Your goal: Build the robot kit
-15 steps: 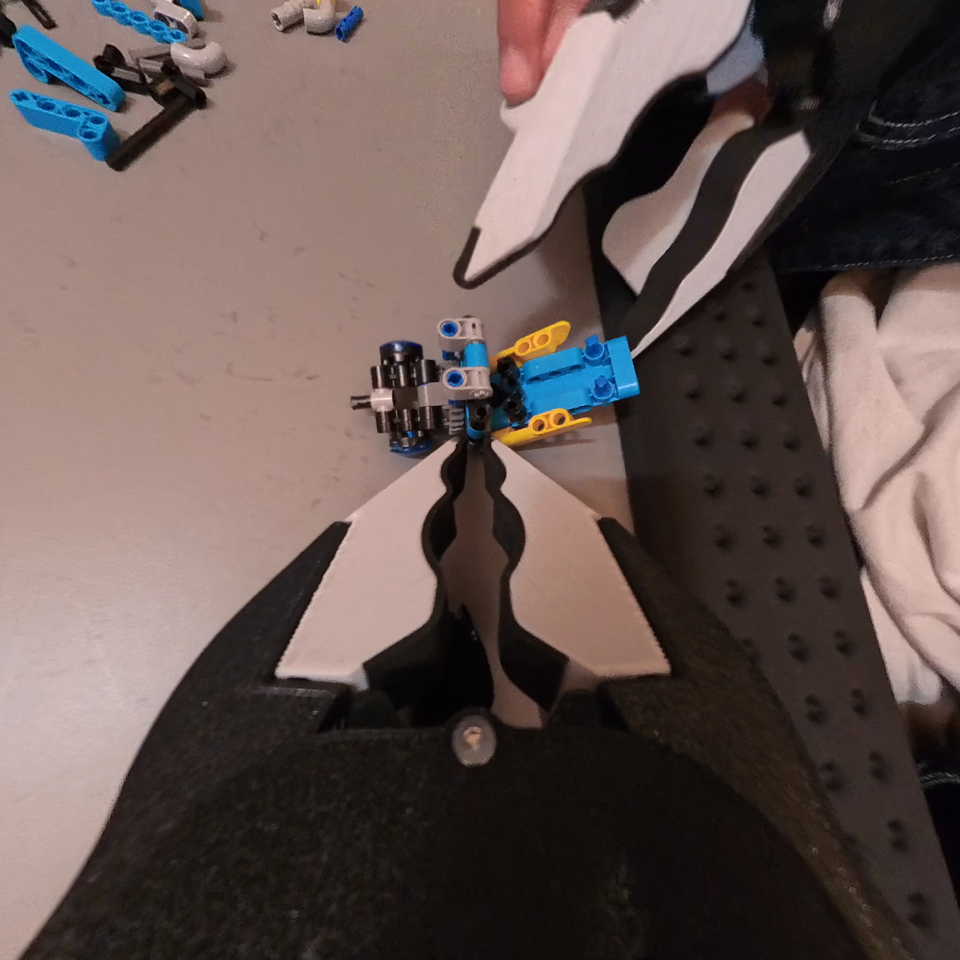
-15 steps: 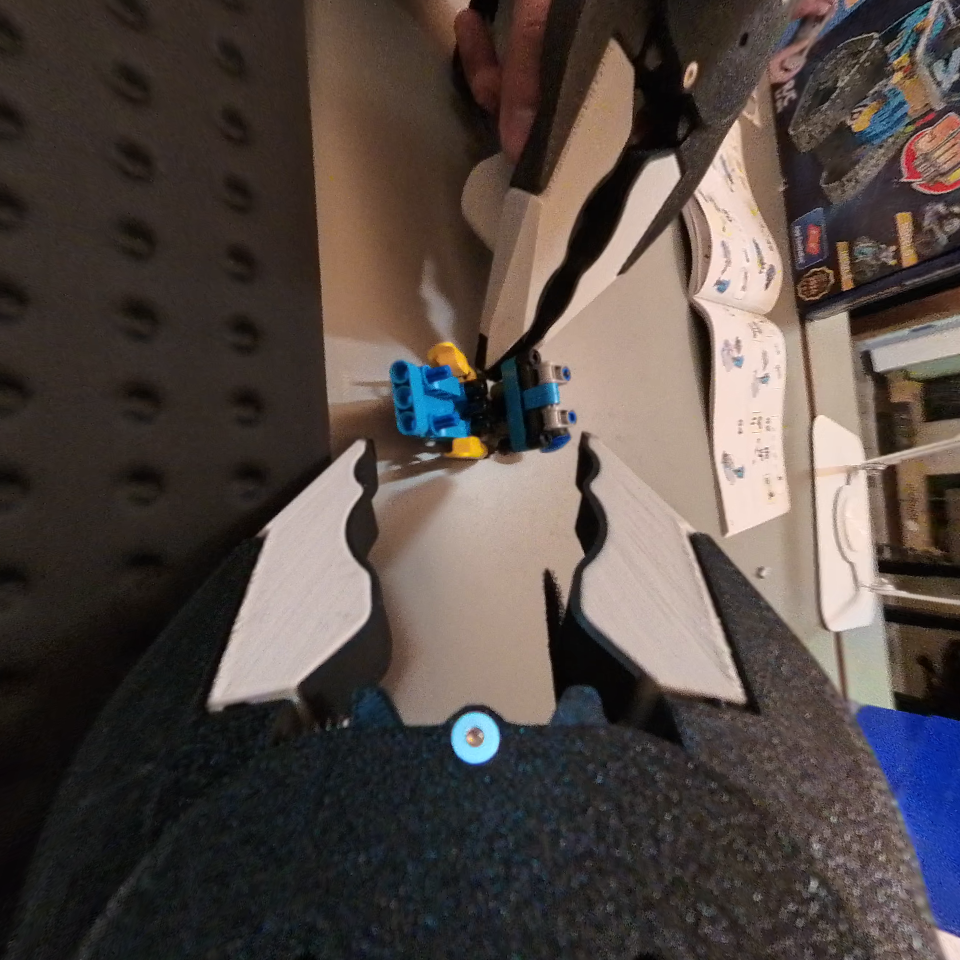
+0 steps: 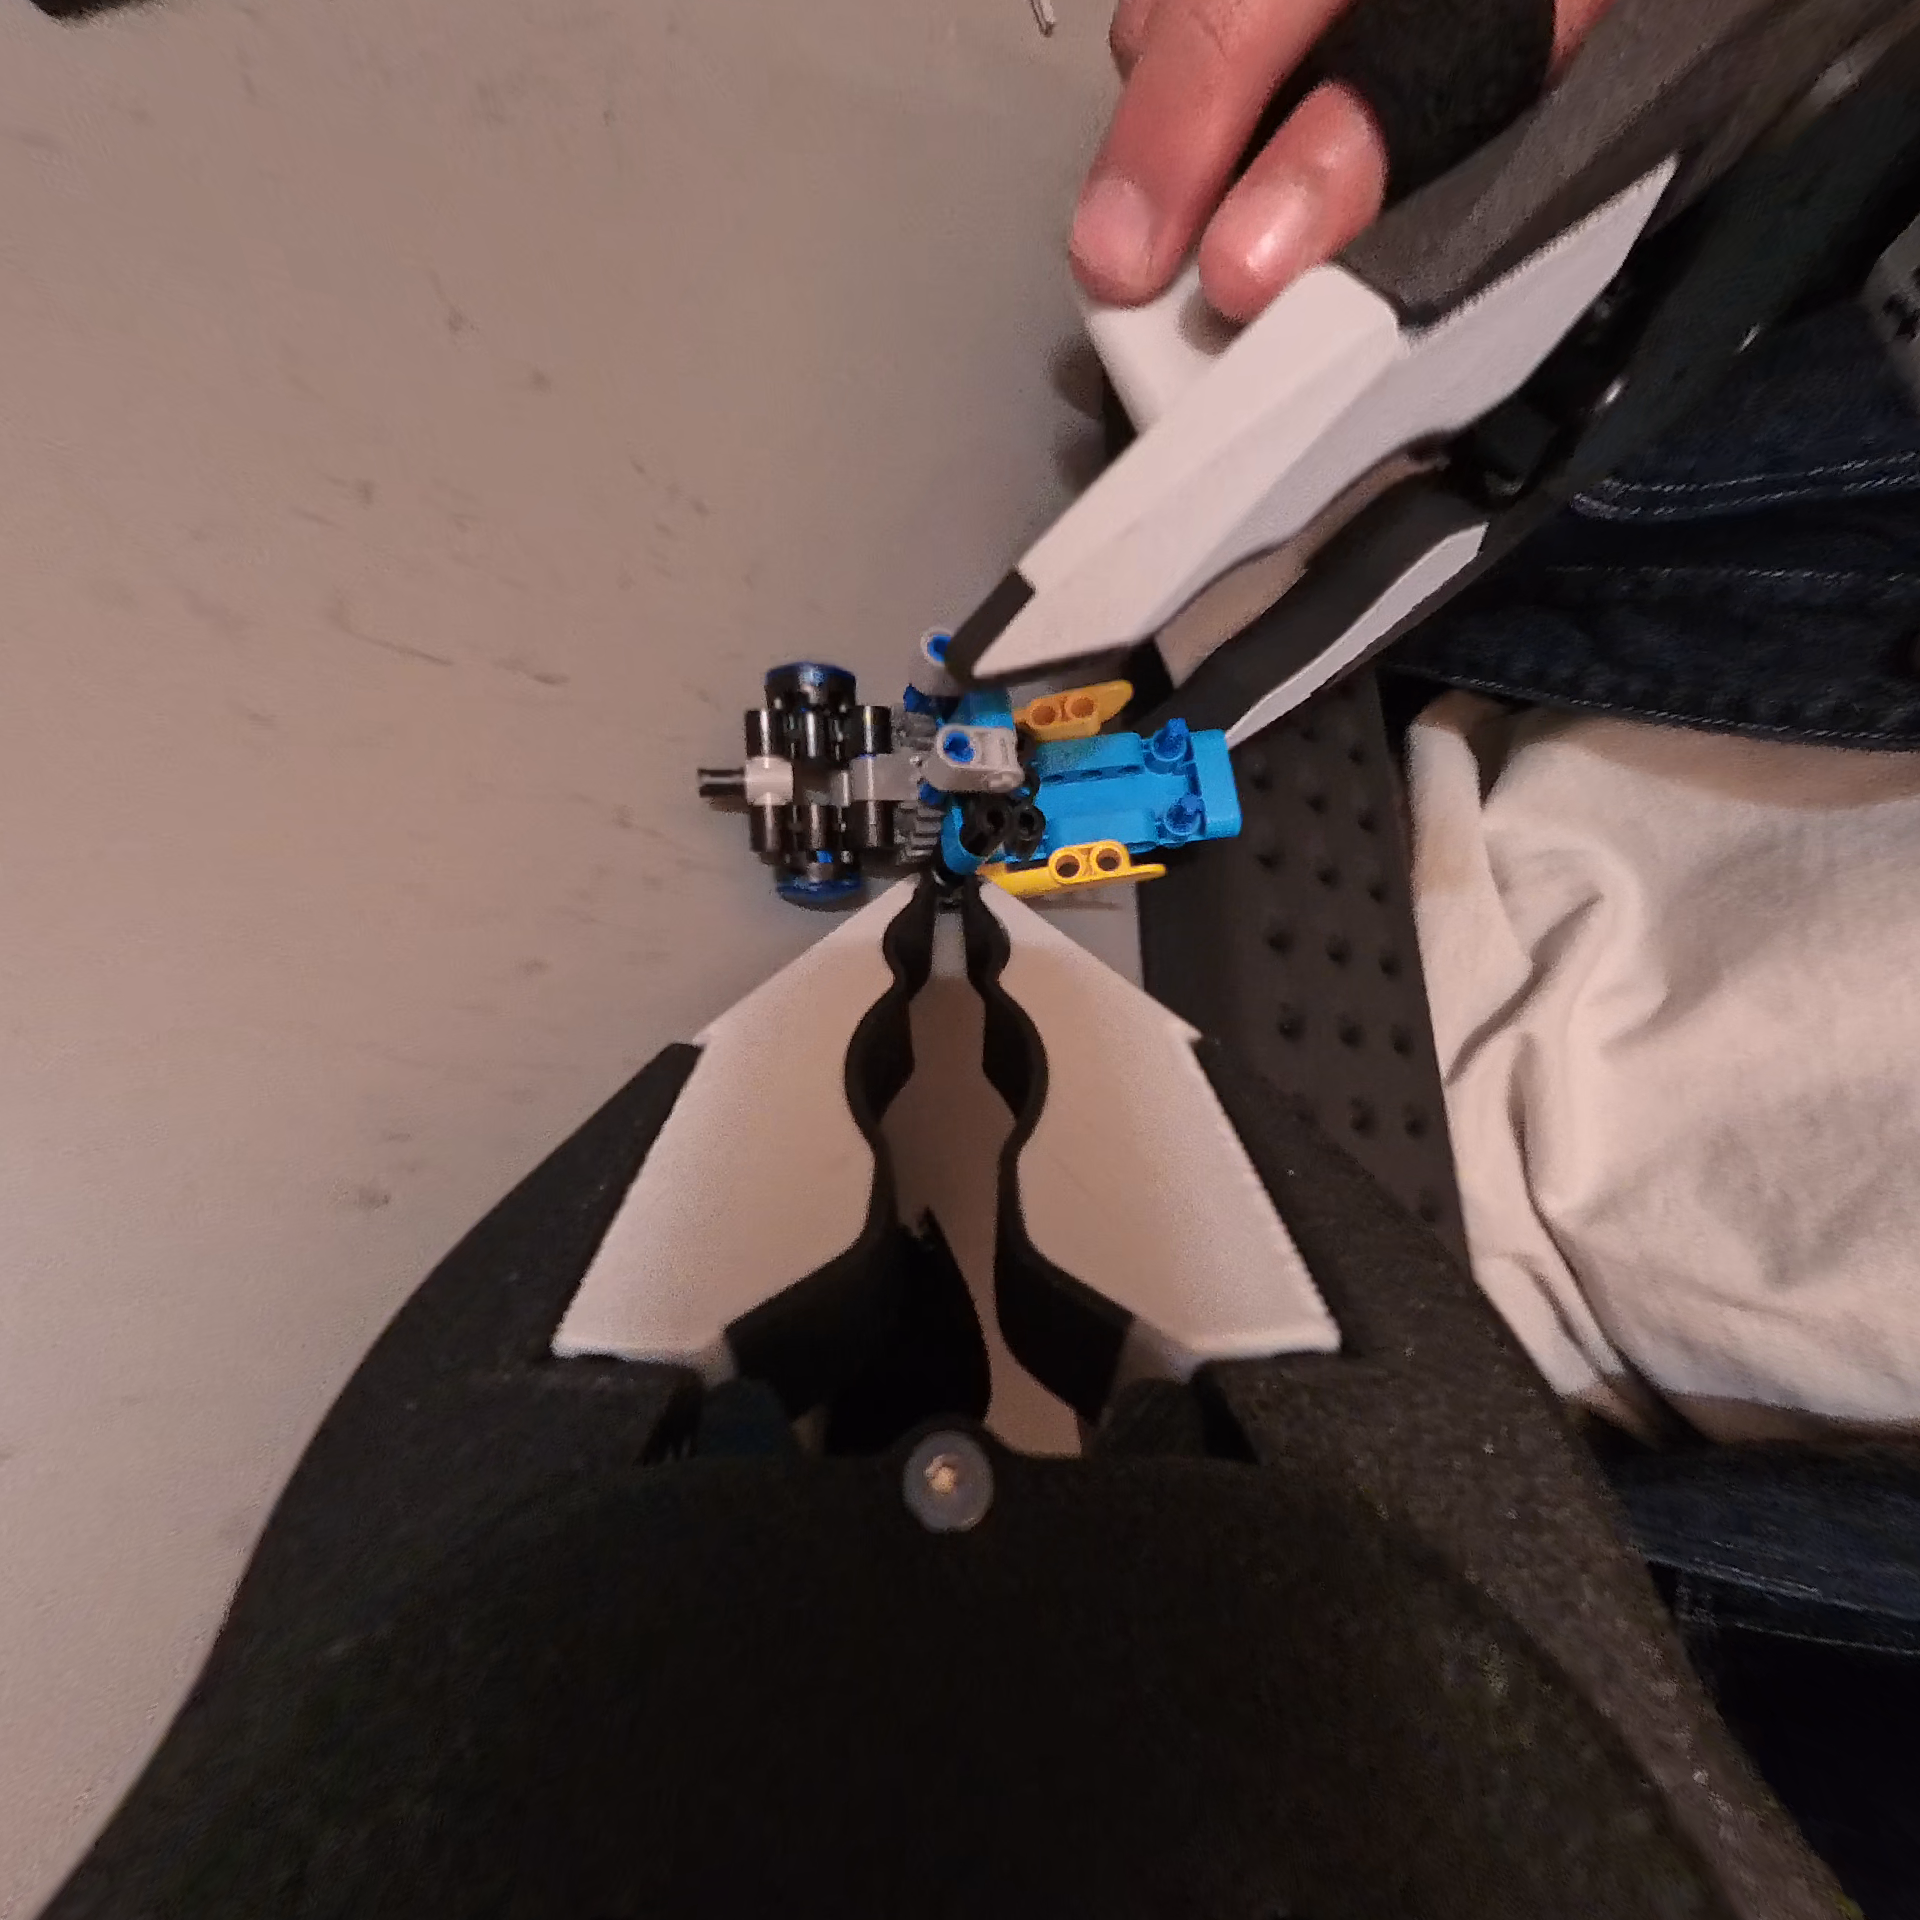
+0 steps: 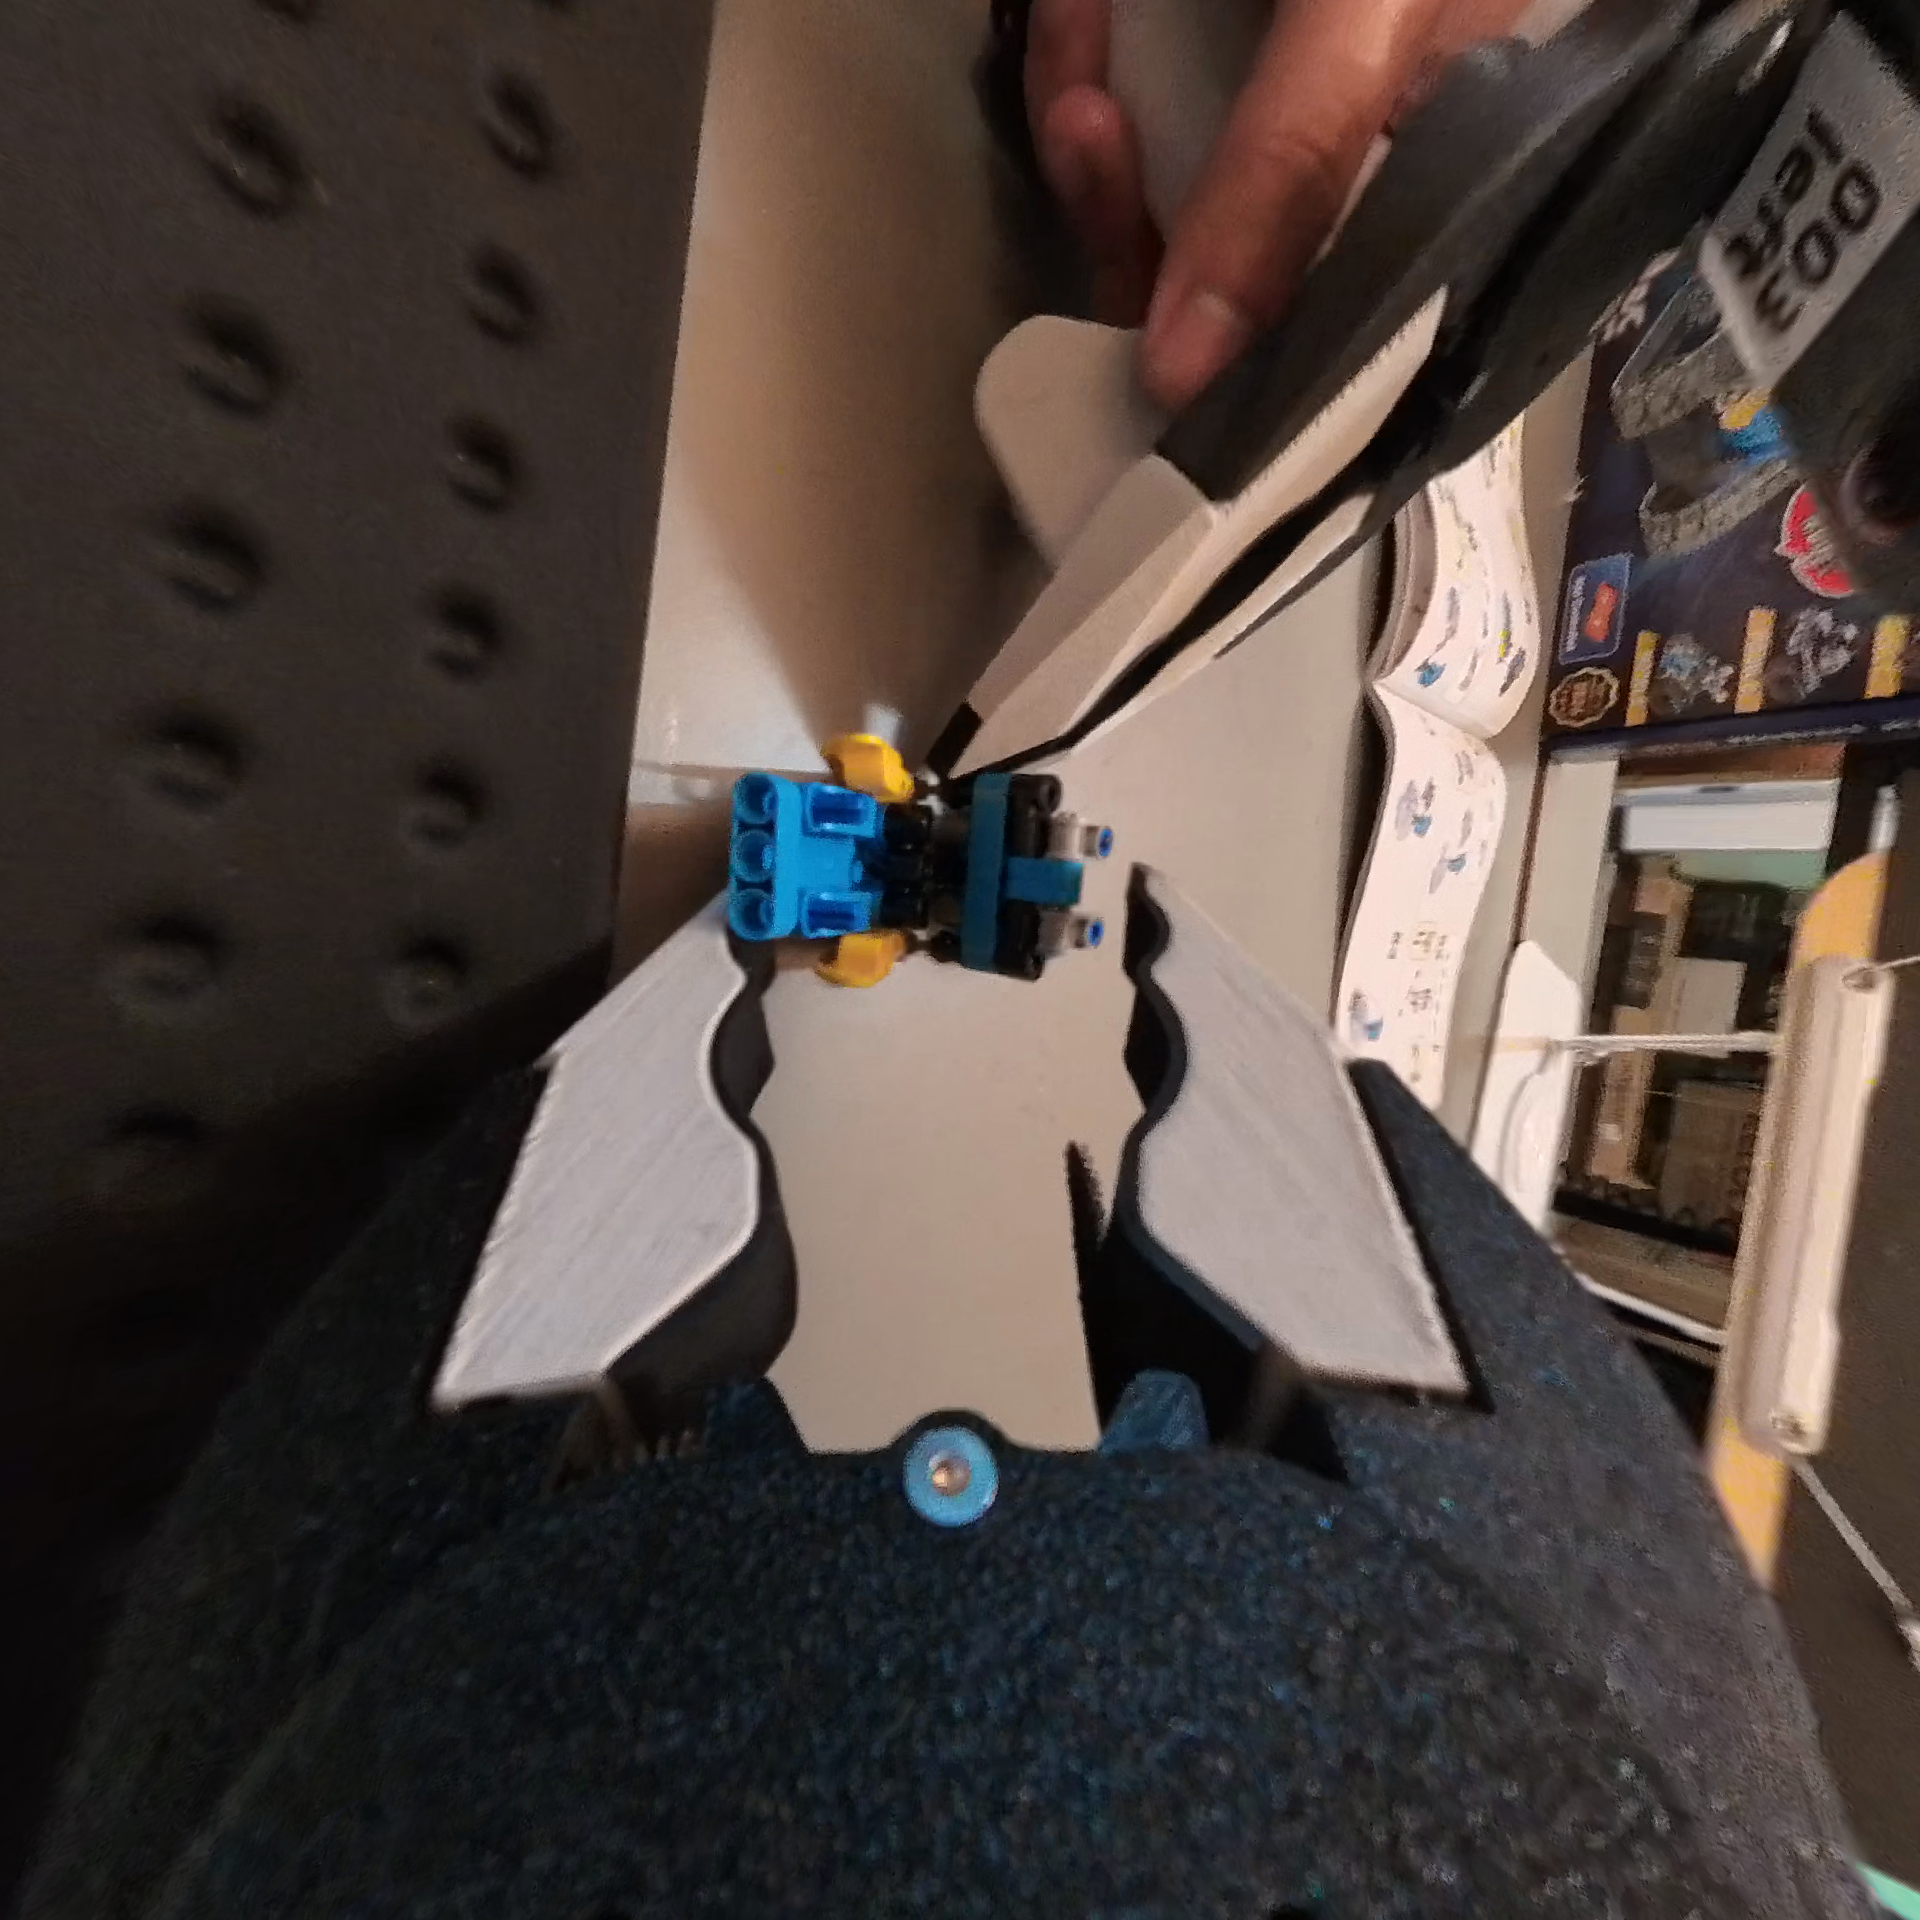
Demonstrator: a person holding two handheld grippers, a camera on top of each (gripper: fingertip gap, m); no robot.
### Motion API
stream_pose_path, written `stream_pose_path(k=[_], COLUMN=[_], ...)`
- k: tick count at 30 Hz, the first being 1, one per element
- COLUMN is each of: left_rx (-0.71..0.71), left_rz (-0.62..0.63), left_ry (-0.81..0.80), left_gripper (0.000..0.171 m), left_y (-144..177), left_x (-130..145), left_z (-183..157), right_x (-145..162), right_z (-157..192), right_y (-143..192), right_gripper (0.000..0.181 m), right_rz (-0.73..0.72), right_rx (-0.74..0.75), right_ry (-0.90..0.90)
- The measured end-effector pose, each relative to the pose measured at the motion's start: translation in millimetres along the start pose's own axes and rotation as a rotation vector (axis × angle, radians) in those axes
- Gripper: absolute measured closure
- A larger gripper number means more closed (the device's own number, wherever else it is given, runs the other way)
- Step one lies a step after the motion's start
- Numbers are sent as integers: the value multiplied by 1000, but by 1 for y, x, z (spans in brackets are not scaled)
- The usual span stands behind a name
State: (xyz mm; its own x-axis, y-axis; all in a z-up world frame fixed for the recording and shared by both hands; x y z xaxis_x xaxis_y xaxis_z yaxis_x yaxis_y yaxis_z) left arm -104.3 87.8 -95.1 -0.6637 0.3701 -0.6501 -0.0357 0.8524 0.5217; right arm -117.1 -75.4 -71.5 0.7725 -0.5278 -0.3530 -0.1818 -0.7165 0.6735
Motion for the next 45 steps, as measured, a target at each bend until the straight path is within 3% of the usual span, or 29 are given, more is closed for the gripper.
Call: stream_pose_path(k=[5,11,12,18,24,26,28,31,34,35,37,38,40,43,45], left_rx=[11,0,-17,-148,-190,-222,-283,-393,-538,-549,-539,-540,-571,-611,-616], left_rz=[-5,-18,-17,-50,-79,-104,-147,-243,-253,-243,-214,-196,-162,-122,-102], left_ry=[55,56,37,-97,-146,-163,-174,-186,-197,-202,-202,-200,-204,-243,-285], left_gripper=[171,171,171,171,165,164,161,158,140,126,102,101,101,127,130], left_y=[-1,5,7,16,38,44,48,57,62,59,48,43,34,27,26], left_x=[0,0,0,-4,-4,-5,-9,-16,-16,-16,-15,-15,-14,-12,-12], left_z=[5,6,6,3,-1,-1,2,7,14,14,13,13,14,18,16], right_x=[-4,4,7,15,26,34,36,33,33,33,33,35,36,40,42], right_z=[1,9,9,-4,-19,-21,-18,-9,-8,-8,-11,-14,-15,-17,-19], right_y=[-12,-21,-23,-11,-8,-18,-28,-36,-31,-29,-23,-20,-15,-10,-4], right_gripper=[132,152,163,164,165,164,164,164,163,161,140,128,122,113,112], right_rz=[26,7,11,-86,-224,-141,-41,-14,-69,-104,-167,-192,-262,-270,-259], right_rx=[73,179,194,332,261,229,268,234,174,124,47,19,-90,-170,-189], right_ry=[167,207,186,-22,-287,-276,-148,-83,-158,-217,-330,-380,-483,-586,-655])
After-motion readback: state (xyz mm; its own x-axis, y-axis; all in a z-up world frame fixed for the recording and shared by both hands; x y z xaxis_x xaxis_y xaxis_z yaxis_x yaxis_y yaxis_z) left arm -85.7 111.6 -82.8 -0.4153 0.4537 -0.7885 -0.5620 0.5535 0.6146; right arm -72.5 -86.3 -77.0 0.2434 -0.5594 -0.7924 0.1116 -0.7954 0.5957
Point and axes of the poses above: each gripper's, where its closed fingertips meet, y back along the fingers, x out of its underside, z = x × y across the jaws, the point moved 10 cm from there along y, back along the fingers, and after that the axes turned 2 degrees about -z, right-handed, at the moved point
